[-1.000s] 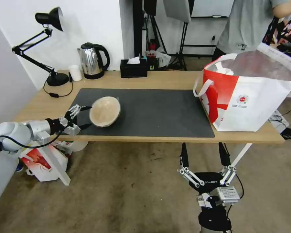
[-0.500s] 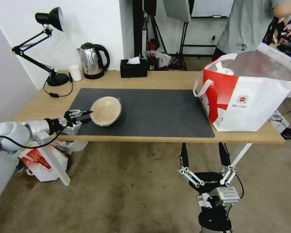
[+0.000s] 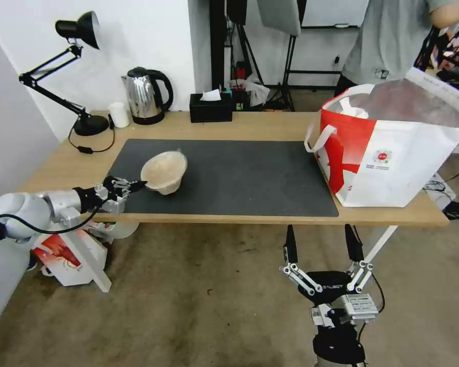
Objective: Pick up the trash from the table and place it into the takeout bag.
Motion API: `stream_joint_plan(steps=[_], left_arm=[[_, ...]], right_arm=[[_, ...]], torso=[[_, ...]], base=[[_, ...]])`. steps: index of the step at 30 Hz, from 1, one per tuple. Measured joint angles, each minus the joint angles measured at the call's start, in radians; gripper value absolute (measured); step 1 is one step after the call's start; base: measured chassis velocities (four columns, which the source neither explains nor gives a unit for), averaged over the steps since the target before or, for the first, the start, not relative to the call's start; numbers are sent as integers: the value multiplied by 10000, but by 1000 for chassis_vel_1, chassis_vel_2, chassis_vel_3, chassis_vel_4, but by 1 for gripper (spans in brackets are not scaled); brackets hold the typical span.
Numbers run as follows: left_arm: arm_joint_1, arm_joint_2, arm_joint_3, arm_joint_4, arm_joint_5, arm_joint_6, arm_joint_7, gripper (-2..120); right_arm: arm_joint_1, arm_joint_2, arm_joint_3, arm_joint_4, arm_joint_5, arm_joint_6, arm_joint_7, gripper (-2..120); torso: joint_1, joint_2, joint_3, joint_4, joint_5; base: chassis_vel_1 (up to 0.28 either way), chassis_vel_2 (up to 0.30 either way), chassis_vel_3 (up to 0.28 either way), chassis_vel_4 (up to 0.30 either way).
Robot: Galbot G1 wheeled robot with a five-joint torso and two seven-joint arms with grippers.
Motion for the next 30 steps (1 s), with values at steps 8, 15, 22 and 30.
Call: stream_joint_plan(steps=[8, 15, 22, 30], left_arm=[[9, -12, -55, -63, -28, -7, 8, 0], [166, 331, -414, -722, -869, -77, 397, 0], [246, 909, -696, -1629, -1422, 52, 609, 0], [78, 1725, -921, -2556, -2271, 196, 583, 0]], right_arm=[[0, 0, 0, 0, 0, 0, 0, 100], [0, -1, 0, 0, 0, 0, 0, 100], [0, -1, 0, 0, 0, 0, 1, 100], [0, -1, 0, 0, 0, 0, 0, 100]], torso=[[0, 0, 0, 1, 0], [0, 0, -1, 2, -1], [0, 0, 0, 0, 1], [0, 0, -1, 1, -1]], base=[[0, 0, 0, 0], [0, 0, 0, 0], [0, 0, 0, 0], [0, 0, 0, 0]])
